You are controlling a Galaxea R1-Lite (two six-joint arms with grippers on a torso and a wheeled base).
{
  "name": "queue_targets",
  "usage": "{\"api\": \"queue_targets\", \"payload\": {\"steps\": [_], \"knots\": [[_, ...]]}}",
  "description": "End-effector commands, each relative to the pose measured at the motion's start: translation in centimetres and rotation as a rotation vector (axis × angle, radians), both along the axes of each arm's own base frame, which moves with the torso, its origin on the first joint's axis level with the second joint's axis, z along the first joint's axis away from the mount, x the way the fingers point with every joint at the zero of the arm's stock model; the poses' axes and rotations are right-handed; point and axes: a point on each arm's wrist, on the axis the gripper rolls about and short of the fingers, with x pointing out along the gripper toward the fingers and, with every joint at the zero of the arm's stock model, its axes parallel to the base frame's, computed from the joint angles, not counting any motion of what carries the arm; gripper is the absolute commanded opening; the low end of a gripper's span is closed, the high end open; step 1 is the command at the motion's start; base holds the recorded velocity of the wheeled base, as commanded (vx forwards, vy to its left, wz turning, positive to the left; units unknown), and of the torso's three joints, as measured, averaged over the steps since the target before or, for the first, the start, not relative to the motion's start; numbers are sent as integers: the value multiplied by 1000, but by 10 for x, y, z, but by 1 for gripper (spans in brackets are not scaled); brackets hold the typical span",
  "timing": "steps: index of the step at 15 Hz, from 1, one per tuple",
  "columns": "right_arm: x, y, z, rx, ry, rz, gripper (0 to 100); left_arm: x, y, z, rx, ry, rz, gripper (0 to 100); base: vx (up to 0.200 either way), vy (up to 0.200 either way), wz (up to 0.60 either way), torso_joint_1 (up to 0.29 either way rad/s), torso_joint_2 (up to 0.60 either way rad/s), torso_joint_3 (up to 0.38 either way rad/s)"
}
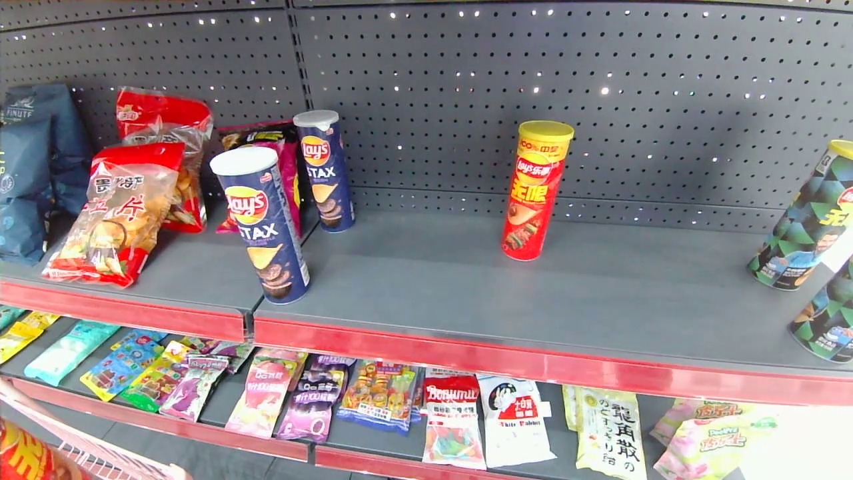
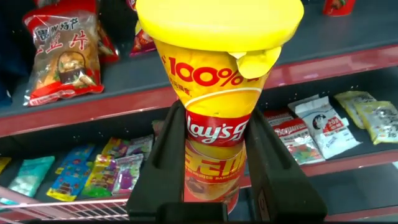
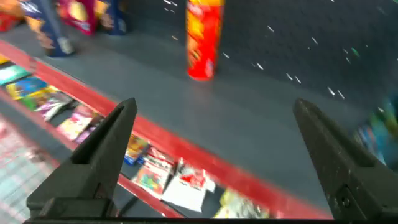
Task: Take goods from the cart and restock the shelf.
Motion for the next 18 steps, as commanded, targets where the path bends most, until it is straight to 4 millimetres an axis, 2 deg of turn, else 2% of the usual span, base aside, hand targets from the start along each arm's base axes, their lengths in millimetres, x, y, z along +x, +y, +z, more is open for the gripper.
{"api": "queue_targets", "payload": {"steps": [1,3,4,6,8,11,12,18], "knots": [[105,46,33,-63,162,170,100,3,0,12,-63,12,11,0,0,0,0,0,0,0],[136,65,24,-86,224,209,100,3,0,11,-63,14,11,0,0,0,0,0,0,0],[144,70,21,-88,231,216,100,3,0,11,-61,15,12,0,0,0,0,0,0,0],[189,89,2,-82,208,211,100,4,0,11,-58,17,24,0,0,0,0,0,0,0],[211,97,-8,-73,194,211,100,4,0,11,-46,14,27,0,0,0,0,0,0,0],[227,96,-20,-79,232,183,100,4,0,12,-43,12,29,0,0,0,0,0,0,0],[240,92,-22,-72,236,158,100,4,0,12,-43,12,29,0,0,0,0,0,0,0],[269,97,-19,-47,207,163,100,4,0,13,-42,10,52,0,0,0,0,0,0,0]]}}
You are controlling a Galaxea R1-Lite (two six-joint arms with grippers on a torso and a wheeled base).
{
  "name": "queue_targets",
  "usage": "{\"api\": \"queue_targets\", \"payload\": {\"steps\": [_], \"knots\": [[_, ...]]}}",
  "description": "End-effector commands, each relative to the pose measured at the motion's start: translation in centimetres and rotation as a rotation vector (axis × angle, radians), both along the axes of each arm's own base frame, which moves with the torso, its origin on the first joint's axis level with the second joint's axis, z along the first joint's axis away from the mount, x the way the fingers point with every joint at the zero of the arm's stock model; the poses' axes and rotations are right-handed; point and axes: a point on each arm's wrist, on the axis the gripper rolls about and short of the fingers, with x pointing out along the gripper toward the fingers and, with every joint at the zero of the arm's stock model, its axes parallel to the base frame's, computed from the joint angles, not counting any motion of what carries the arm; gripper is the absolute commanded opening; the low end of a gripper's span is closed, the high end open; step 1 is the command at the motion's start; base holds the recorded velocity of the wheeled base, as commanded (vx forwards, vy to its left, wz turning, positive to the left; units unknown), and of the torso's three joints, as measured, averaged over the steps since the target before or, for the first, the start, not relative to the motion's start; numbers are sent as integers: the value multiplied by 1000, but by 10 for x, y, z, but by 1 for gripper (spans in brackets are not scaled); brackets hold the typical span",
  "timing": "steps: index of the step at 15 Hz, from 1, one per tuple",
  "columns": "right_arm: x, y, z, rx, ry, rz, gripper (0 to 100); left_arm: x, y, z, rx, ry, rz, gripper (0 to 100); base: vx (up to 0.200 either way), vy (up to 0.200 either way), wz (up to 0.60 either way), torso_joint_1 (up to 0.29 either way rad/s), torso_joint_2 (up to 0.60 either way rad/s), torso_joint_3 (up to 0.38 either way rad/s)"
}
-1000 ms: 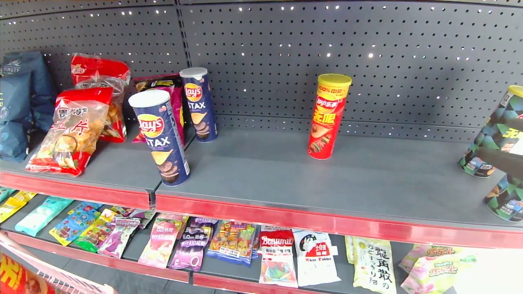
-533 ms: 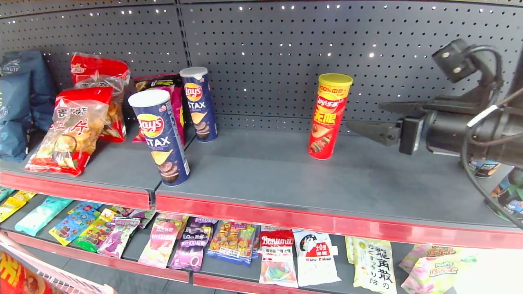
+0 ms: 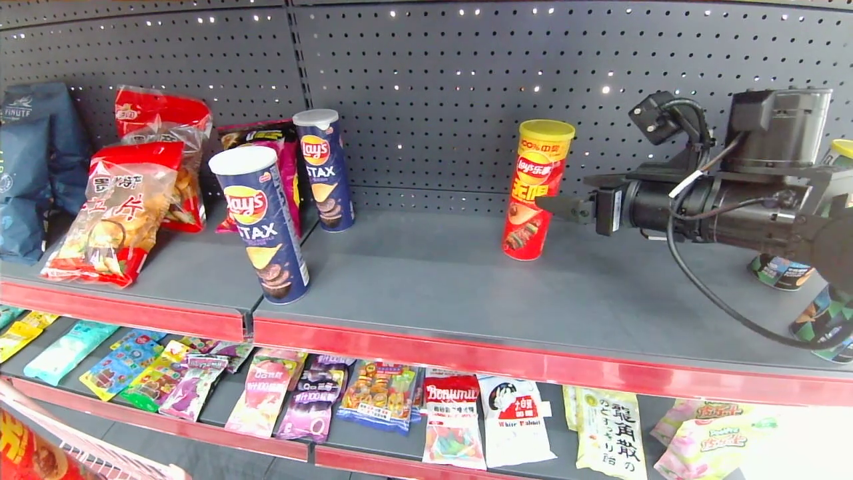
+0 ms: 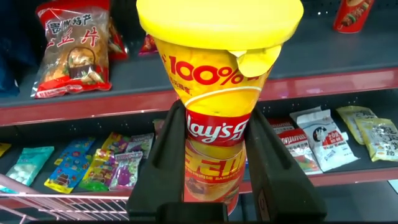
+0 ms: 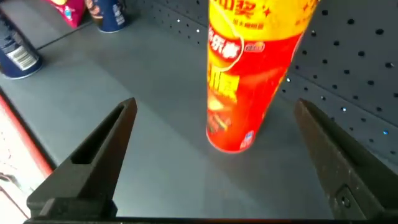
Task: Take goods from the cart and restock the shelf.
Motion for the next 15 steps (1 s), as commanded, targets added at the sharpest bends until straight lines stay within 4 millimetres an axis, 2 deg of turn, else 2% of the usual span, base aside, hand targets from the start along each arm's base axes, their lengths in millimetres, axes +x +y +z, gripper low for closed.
{"api": "queue_targets", "payload": {"steps": [1,15], "knots": [[13,4,-5,-2,10,0,100,1,0,-1,1,5,1,0,0,0,0,0,0,0],[56,17,-7,15,-12,-5,100,2,0,-3,2,16,-1,0,0,0,0,0,0,0]]}}
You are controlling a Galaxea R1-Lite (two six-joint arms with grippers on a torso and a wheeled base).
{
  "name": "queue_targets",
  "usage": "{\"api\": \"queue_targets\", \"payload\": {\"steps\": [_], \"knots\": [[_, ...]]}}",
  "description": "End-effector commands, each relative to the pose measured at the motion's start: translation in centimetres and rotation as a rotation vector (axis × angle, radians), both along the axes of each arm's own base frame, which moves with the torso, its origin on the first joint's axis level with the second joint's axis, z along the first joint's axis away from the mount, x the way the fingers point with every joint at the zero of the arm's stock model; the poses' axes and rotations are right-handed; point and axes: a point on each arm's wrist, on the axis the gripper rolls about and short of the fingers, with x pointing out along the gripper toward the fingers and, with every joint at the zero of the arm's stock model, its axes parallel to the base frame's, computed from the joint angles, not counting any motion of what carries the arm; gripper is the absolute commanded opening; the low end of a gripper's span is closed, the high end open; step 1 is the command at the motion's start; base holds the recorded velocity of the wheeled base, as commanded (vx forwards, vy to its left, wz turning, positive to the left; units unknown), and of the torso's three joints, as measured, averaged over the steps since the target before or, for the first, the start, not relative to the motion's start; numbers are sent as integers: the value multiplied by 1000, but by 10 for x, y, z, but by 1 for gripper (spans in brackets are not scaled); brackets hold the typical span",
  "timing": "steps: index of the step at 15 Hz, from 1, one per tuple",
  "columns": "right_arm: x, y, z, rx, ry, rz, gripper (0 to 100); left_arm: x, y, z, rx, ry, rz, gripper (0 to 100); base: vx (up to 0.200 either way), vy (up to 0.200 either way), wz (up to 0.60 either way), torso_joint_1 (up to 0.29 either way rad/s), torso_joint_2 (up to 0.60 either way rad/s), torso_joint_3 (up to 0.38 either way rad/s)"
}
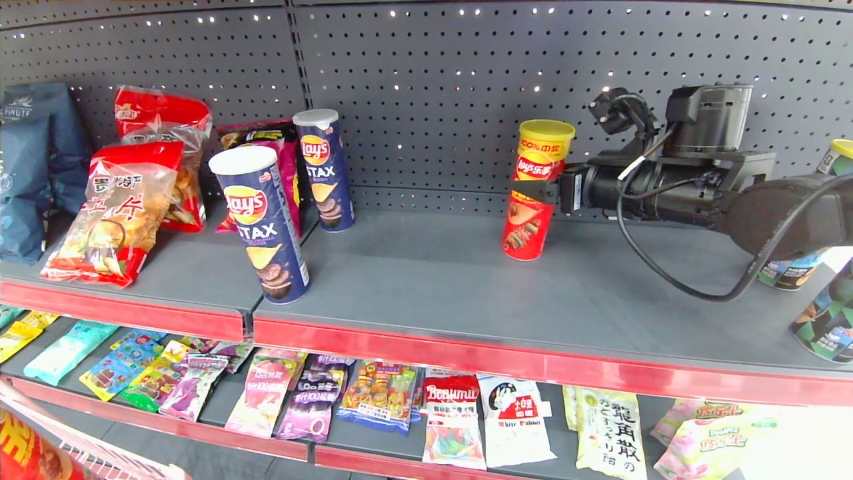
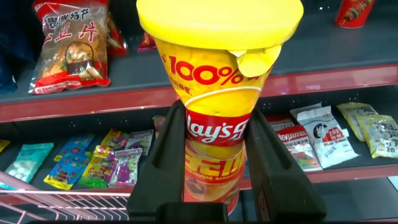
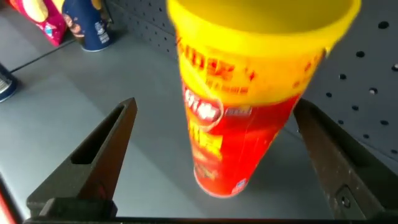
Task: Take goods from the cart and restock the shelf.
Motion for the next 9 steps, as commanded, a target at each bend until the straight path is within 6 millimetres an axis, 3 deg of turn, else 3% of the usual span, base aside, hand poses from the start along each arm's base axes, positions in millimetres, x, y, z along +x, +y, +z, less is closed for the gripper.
{"api": "queue_targets", "payload": {"steps": [1,9], "knots": [[10,1,-6,-5,10,-6,100,0,0,0,0,0,-1,0,0,0,0,0,0,0],[22,1,-7,-3,-1,-20,100,0,0,0,-1,4,-1,0,0,0,0,0,0,0]]}}
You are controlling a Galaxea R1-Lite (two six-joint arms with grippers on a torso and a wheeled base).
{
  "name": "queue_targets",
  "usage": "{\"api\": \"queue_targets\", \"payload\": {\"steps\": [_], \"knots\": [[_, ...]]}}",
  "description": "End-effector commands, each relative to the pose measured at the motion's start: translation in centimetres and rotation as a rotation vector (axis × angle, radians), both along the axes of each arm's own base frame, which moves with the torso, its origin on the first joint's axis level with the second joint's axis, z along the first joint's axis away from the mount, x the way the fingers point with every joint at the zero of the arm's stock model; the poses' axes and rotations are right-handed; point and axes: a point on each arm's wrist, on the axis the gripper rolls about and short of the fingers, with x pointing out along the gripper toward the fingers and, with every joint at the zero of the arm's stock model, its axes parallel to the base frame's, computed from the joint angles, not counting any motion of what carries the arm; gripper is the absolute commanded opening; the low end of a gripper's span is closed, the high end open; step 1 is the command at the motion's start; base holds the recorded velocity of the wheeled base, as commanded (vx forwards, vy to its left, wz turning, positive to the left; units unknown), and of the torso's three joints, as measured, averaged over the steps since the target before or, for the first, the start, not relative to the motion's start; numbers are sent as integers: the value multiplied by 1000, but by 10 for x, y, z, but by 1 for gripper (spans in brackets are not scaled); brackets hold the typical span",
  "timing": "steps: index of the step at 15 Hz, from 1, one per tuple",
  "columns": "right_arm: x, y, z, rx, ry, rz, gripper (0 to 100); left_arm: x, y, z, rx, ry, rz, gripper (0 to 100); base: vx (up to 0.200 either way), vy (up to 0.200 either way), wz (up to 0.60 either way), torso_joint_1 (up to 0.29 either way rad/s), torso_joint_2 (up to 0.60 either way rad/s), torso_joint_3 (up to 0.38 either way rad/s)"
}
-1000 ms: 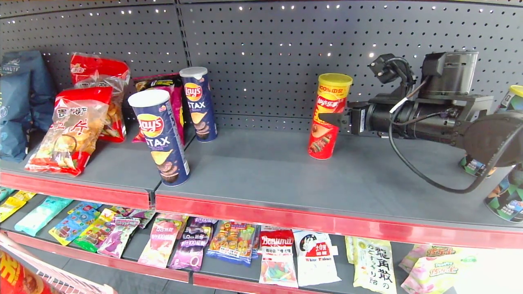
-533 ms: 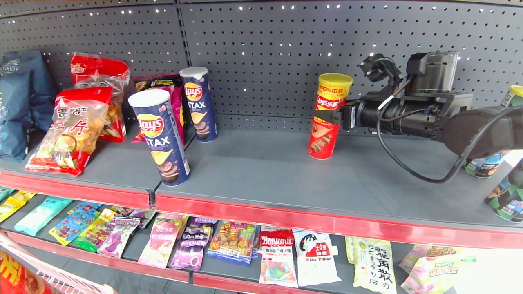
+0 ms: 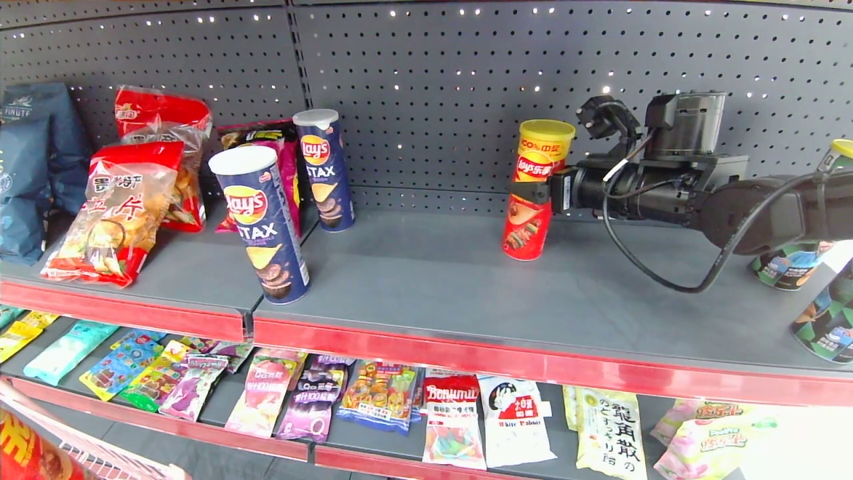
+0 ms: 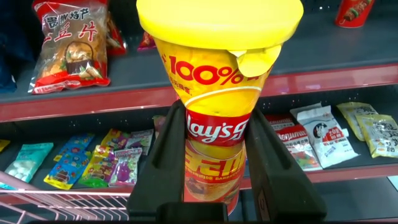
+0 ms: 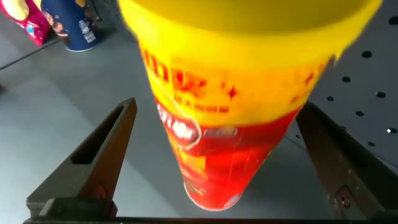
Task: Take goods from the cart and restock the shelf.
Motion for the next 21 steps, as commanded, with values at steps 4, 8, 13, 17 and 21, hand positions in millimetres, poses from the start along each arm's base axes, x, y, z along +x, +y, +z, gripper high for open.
{"api": "queue_targets", "payload": {"steps": [4,8,13,17,21], "knots": [[11,1,0,1,-11,-6,100,0,0,-1,1,4,-1,0,0,0,0,0,0,0],[14,2,0,-1,-18,-18,0,0,0,-2,-1,6,0,0,0,0,0,0,0,0],[-1,9,9,3,-32,11,0,0,0,-5,0,9,0,0,0,0,0,0,0,0],[-57,14,19,-4,-20,84,0,0,0,-5,1,8,-2,0,0,0,0,0,0,0],[-103,15,9,-47,3,149,0,1,0,-5,2,13,-5,0,0,0,0,0,0,0]]}}
